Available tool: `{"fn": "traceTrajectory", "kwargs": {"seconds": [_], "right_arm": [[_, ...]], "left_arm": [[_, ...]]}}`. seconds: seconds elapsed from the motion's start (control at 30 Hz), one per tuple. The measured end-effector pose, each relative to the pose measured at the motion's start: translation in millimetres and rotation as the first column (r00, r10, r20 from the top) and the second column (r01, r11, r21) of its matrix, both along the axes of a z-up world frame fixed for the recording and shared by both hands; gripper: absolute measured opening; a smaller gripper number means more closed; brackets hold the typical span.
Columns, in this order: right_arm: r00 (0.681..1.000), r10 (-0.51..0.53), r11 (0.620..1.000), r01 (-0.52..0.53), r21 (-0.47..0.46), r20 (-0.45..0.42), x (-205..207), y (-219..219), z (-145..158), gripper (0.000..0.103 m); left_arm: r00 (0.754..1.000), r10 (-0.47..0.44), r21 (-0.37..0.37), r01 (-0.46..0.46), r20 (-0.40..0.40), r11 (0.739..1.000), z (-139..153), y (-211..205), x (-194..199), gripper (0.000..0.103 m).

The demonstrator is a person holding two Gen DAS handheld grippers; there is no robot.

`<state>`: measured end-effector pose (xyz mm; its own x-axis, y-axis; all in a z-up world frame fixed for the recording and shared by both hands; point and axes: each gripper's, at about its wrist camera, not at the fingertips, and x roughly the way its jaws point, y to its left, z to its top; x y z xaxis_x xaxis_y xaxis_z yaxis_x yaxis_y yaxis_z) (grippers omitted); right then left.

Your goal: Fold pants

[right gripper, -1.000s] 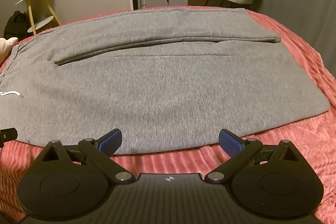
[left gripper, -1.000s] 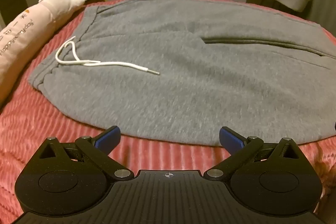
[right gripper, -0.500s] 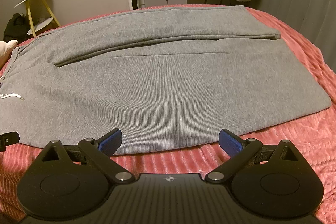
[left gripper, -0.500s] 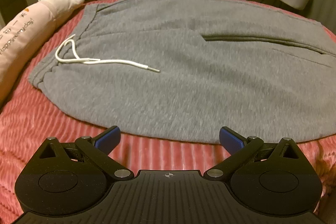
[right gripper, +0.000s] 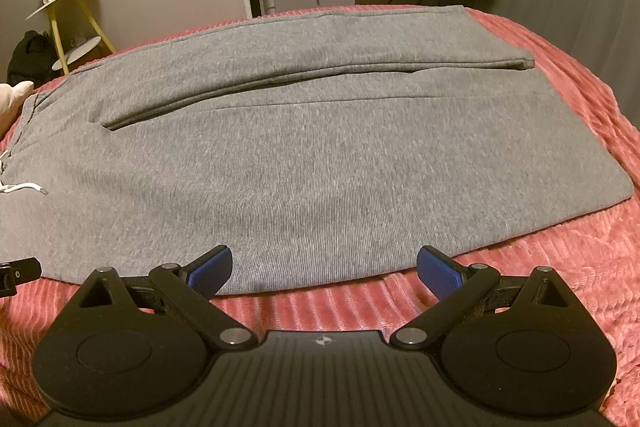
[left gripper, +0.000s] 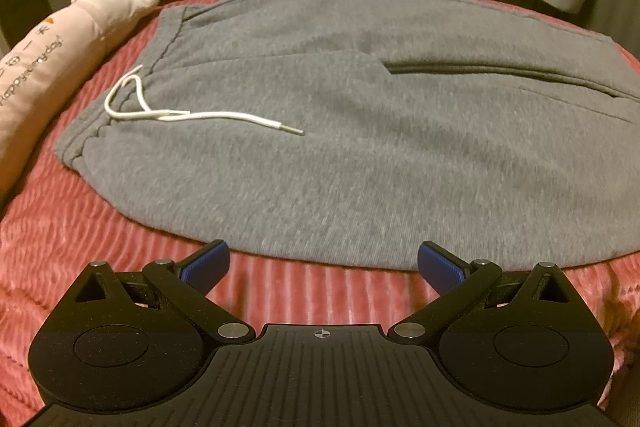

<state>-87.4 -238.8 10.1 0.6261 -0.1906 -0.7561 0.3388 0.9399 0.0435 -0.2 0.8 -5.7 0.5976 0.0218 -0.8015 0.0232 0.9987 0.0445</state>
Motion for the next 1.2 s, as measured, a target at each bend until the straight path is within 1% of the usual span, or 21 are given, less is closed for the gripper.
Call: {"fn": "traceTrajectory", "kwargs": {"seconds": [1.2], "right_arm": [[1.000, -0.012, 1.000, 0.012, 0.027, 0.001, -1.3, -3.4, 0.0, 0.099]], "left_arm": [[1.000, -0.018, 0.005, 0.018, -0.009, 1.000, -0.9, -5.6, 0.3, 0.103]]}}
